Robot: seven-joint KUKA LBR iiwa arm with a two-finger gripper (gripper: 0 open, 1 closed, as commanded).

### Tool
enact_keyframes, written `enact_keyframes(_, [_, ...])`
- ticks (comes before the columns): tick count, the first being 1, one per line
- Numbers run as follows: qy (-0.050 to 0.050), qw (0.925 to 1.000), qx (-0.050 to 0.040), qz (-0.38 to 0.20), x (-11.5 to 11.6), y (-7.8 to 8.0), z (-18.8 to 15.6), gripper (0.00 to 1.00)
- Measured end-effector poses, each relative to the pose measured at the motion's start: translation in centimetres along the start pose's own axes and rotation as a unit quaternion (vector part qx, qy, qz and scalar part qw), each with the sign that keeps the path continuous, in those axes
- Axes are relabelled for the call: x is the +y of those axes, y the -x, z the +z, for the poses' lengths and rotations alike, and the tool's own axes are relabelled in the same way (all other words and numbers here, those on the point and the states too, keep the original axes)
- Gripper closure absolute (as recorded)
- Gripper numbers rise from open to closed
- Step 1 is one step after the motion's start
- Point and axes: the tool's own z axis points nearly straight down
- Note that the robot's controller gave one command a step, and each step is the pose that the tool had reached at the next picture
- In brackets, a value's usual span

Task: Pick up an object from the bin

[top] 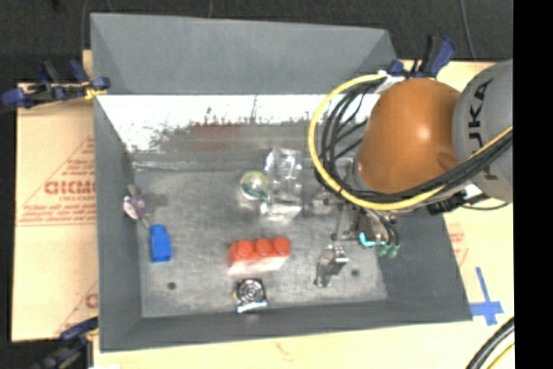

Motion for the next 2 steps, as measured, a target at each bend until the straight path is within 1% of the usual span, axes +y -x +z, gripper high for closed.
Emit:
enact_keyframes(1, [0.0,0.9996,-0.0072,-0.029,4.77,5.49,12.67,0.0])
enact_keyframes(2, [0.0,0.9995,-0.0124,-0.028,4.77,5.77,12.04,1.0])
